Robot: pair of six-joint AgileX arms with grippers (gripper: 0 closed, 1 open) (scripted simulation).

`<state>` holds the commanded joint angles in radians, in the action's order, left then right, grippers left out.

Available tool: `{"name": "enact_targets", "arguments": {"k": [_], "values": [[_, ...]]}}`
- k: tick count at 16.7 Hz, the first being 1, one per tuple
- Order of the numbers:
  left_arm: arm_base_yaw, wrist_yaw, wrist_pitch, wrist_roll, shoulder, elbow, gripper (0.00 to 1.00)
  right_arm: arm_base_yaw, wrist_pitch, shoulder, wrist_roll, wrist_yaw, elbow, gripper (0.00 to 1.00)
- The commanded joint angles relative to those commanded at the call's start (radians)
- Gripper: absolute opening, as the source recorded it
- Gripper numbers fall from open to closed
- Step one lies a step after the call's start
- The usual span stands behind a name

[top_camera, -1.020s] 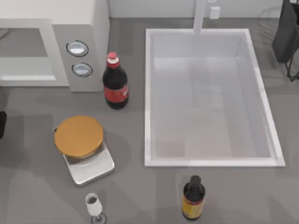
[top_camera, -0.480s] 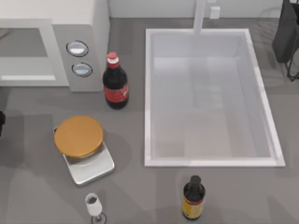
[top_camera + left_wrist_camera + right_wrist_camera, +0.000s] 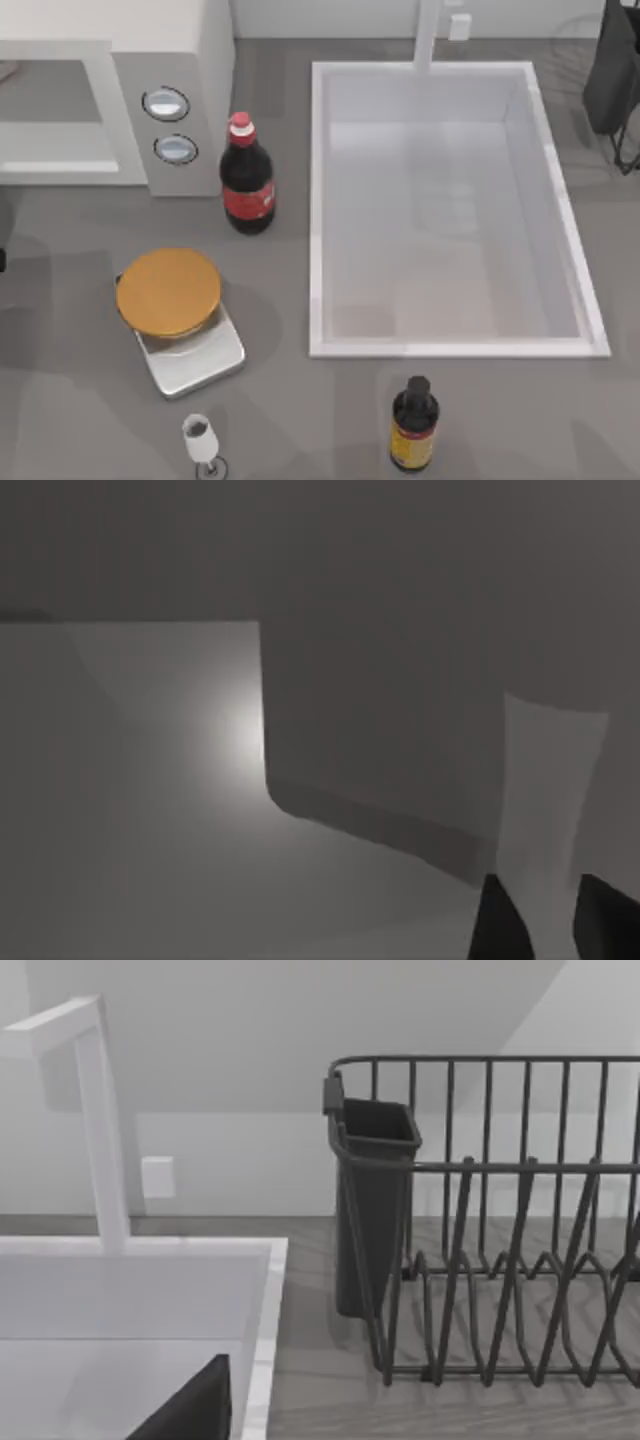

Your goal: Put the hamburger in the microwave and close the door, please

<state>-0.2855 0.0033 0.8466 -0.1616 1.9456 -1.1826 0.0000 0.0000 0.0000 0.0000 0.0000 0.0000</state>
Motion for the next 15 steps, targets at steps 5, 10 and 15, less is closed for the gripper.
{"name": "enact_targets", "arguments": {"k": [5, 10, 15], "values": [[-0.025, 0.000, 0.169, 0.004, -0.068, -0.088, 0.00, 0.000, 0.000, 0.000, 0.000, 0.000, 0.000, 1.00], [0.016, -0.002, 0.297, 0.004, -0.103, -0.228, 0.00, 0.000, 0.000, 0.000, 0.000, 0.000, 0.000, 1.00], [0.026, -0.002, 0.312, 0.003, -0.106, -0.250, 0.00, 0.000, 0.000, 0.000, 0.000, 0.000, 0.000, 1.00]]}}
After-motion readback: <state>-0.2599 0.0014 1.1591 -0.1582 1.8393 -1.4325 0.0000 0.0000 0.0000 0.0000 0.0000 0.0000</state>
